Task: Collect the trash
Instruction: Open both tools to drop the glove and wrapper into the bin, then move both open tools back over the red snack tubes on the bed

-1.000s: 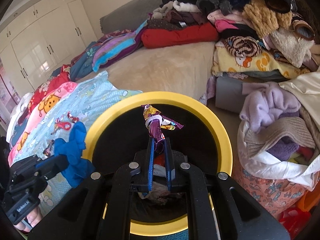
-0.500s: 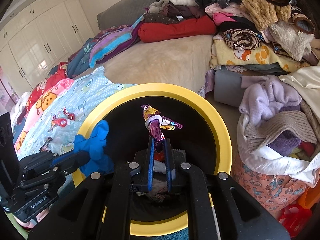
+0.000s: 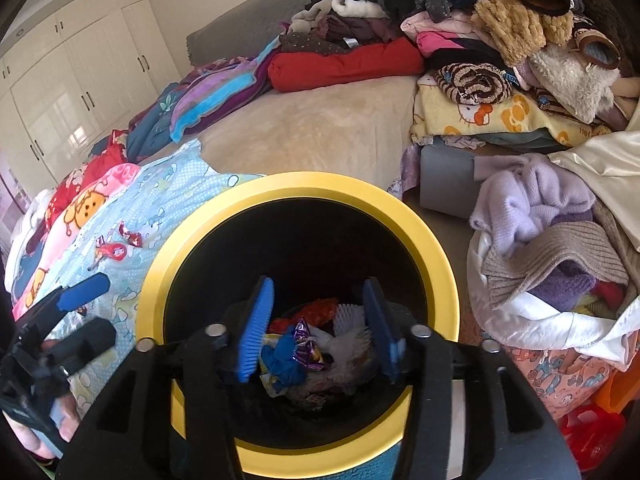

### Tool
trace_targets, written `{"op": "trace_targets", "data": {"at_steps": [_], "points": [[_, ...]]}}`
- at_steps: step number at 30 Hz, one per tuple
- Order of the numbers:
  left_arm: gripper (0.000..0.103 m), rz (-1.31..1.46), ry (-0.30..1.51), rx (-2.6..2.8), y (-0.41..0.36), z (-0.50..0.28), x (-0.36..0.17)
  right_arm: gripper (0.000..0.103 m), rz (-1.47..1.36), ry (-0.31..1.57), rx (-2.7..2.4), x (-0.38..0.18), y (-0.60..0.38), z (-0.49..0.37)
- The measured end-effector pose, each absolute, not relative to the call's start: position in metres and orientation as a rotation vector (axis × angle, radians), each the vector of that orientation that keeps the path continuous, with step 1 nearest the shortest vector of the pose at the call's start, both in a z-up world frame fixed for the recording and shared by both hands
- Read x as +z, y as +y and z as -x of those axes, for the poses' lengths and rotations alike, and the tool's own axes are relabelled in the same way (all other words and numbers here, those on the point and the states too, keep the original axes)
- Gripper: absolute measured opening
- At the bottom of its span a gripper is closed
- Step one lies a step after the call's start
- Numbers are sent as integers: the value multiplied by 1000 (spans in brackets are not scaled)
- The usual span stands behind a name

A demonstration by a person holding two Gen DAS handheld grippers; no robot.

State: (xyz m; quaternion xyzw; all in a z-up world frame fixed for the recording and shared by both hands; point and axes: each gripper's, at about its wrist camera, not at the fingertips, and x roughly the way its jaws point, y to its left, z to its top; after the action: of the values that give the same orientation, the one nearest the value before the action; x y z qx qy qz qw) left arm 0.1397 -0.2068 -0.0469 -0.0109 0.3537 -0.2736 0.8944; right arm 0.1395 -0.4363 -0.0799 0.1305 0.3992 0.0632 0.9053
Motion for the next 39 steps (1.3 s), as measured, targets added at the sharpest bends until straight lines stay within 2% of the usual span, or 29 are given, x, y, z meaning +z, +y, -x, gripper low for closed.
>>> {"op": "trace_targets", "data": {"at_steps": [1, 7, 21, 24, 39], "points": [[92, 27, 729, -557, -204, -139, -46, 57, -270, 819, 131, -79, -435, -139], [92, 21, 702, -492, -186, -132, -38, 66, -238, 782, 150, -68, -424, -133], [92, 64, 632, -371, -142, -120, -16, 69, -116, 696, 238, -38, -380, -119], [92, 86, 617, -345, -129, -119, -12, 73, -98, 669, 259, -32, -370, -114], [92, 145, 554, -248, -84, -118, 2, 75, -17, 598, 337, -13, -331, -102]]}}
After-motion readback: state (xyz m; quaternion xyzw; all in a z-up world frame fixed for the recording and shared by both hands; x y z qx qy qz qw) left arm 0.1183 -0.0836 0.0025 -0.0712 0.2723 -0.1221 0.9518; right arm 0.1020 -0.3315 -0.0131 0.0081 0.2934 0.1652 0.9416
